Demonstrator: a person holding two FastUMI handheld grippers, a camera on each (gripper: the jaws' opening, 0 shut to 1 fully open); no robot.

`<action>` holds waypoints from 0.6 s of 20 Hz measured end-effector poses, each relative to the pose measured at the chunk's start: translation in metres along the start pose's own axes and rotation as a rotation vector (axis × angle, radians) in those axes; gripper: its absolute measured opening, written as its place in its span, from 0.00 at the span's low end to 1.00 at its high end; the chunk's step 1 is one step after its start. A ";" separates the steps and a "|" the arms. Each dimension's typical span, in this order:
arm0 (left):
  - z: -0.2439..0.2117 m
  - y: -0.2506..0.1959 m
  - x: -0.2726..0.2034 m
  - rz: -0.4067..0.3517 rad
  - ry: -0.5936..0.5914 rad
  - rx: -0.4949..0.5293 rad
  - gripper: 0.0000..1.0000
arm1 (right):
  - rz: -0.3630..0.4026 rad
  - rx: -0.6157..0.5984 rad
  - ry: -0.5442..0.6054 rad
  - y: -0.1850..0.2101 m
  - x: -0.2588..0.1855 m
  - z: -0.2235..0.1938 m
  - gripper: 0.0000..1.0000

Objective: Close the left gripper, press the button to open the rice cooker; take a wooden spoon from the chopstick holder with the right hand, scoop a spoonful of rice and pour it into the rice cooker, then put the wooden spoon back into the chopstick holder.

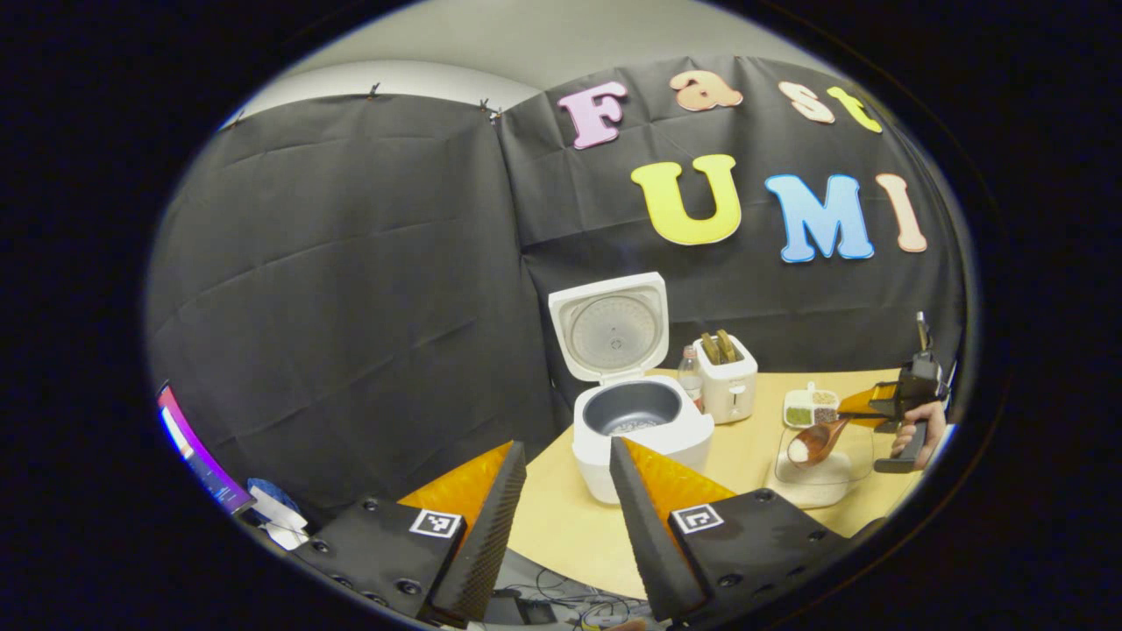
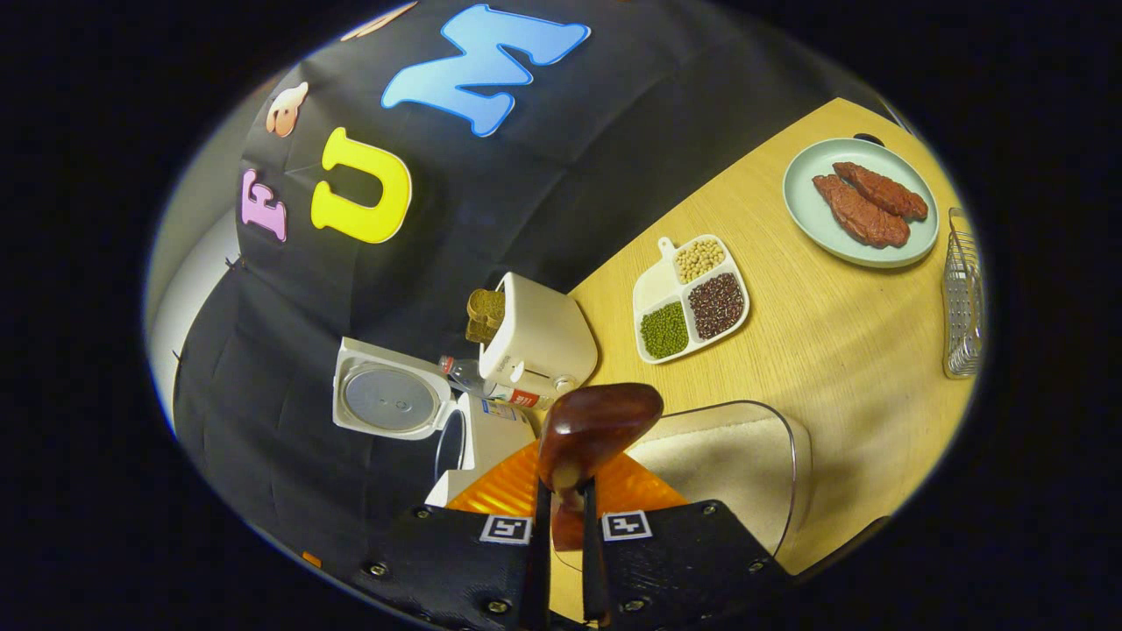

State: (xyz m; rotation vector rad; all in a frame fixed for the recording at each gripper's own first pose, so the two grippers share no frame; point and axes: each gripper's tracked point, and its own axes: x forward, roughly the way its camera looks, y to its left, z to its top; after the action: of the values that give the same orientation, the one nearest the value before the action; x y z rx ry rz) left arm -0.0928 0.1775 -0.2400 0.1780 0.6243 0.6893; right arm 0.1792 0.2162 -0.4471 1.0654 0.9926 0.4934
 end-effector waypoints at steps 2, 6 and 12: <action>0.002 0.002 0.001 0.001 -0.002 -0.004 0.77 | 0.021 0.016 -0.014 0.011 -0.002 0.006 0.15; 0.000 0.014 0.001 0.014 -0.005 -0.006 0.77 | 0.077 0.048 -0.027 0.043 -0.004 0.011 0.15; -0.009 0.043 -0.001 0.058 0.000 -0.037 0.77 | 0.177 0.026 -0.005 0.119 0.016 0.004 0.15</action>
State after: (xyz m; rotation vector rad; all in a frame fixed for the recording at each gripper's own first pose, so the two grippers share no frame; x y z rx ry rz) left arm -0.1214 0.2095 -0.2313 0.1625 0.6080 0.7565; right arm 0.2039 0.2781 -0.3470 1.1839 0.9066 0.6229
